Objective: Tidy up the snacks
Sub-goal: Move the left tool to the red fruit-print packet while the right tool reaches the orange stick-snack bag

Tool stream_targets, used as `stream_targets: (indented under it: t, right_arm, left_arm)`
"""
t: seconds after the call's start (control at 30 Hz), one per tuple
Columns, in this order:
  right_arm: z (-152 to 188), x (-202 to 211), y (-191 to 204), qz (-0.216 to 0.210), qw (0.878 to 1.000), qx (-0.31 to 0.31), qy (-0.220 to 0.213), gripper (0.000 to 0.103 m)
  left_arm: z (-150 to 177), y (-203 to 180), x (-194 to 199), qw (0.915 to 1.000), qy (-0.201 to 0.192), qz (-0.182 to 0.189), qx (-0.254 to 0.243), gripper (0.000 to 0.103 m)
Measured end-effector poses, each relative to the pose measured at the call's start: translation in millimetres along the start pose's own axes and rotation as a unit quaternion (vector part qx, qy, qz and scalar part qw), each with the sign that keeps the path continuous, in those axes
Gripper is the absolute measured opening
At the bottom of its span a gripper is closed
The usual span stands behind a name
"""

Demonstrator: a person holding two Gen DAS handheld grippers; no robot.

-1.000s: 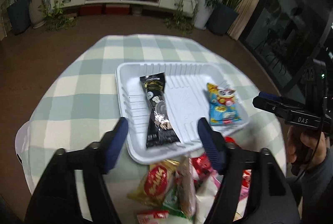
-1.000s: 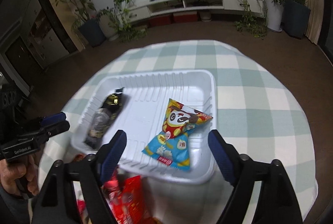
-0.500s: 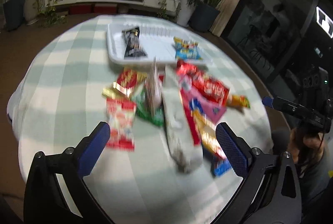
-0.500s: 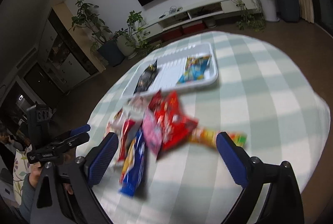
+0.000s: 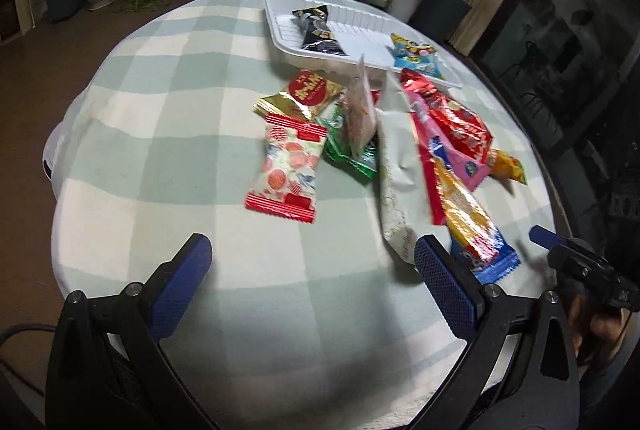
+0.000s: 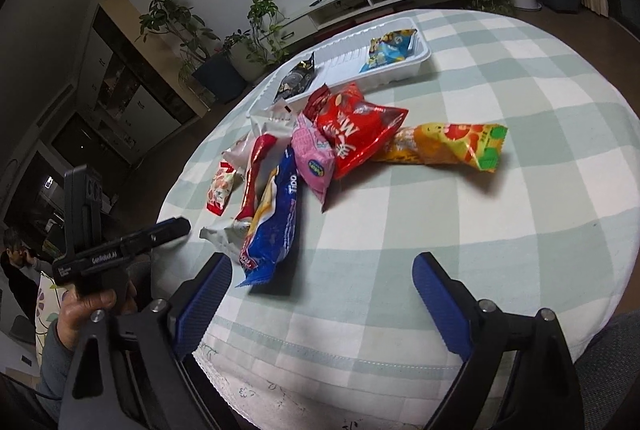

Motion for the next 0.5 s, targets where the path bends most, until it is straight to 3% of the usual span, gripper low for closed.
stream_targets:
  t: [0.2,0.3,0.43,0.5]
  right_arm:
    - [4,-3,2,0.008,1.000,0.013,0.006,0.092]
    - [5,-4,3,0.012,1.000,0.017,0.010,0.090]
    - [5,-3,3,0.013,1.000,0.018,0.010,0.089]
    - [5,-3,3,0.015,1.000,0.021,0.010,0.089]
  left_arm:
    - [-32,0,-15,0.9985,0.016,-0.040,-0.033,0.100]
    - [-44,-2,-26,0.9968,0.028,-0.055,-0.051,0.092]
    - [-53,-3,-44,0.9941,0.049,-0.070,-0.068,0.072]
    - [-54,-2,-51,0.9931,0.055,-0.074,-0.072,0.070]
Point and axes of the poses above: each gripper's, at about its wrist camera, not at the fingertips, and x roughly against the way its jaws point, y to its left, z to its underside, the point moved 3 cm from there along -x, roughly the way its jaws point, and after that the axes turned 3 degrees about x, right-handed, at the moved point
